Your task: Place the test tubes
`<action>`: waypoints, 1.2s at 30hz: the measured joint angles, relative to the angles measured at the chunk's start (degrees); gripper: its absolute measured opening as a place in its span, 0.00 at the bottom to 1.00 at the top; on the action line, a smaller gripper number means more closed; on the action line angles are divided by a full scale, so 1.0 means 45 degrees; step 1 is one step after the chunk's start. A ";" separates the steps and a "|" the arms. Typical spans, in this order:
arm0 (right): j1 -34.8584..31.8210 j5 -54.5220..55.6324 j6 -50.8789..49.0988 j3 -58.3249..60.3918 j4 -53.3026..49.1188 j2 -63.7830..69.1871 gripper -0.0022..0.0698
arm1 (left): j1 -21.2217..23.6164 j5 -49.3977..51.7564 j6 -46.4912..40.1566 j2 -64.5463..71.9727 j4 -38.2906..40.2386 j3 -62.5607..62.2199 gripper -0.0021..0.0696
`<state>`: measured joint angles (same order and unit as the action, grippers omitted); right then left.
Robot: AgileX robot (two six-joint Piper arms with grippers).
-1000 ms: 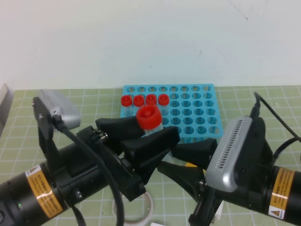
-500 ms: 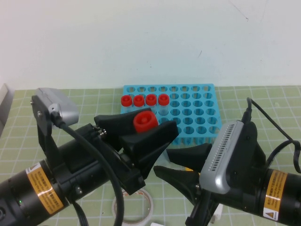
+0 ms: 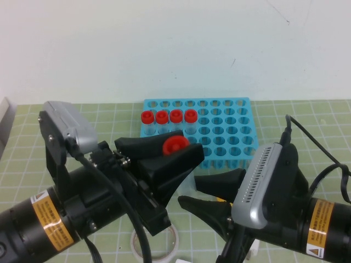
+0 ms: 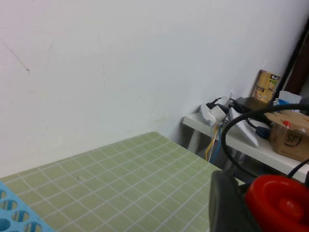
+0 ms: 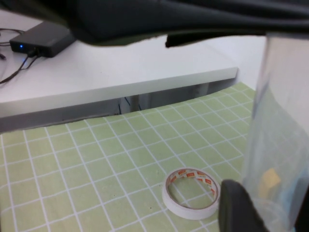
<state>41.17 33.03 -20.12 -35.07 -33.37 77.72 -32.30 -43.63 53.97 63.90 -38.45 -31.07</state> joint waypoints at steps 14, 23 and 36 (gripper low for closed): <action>0.0048 0.0299 -0.1821 0.0000 -0.0199 0.0028 0.35 | 0.0000 -0.0050 -0.0446 0.0000 0.0000 -0.0091 0.40; 0.0025 -0.0583 -0.2811 0.0000 -0.1513 0.0021 0.46 | 0.0000 0.0122 -0.0854 0.0040 -0.0167 -0.0091 0.40; 0.0002 -0.5717 -0.4348 0.0000 -0.5292 -0.4098 0.71 | 0.0000 0.0098 -0.1222 0.0040 -0.0143 -0.0091 0.40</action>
<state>41.18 7.31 -39.69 -35.07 -57.19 59.28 -32.30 -43.19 48.47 64.08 -39.09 -31.48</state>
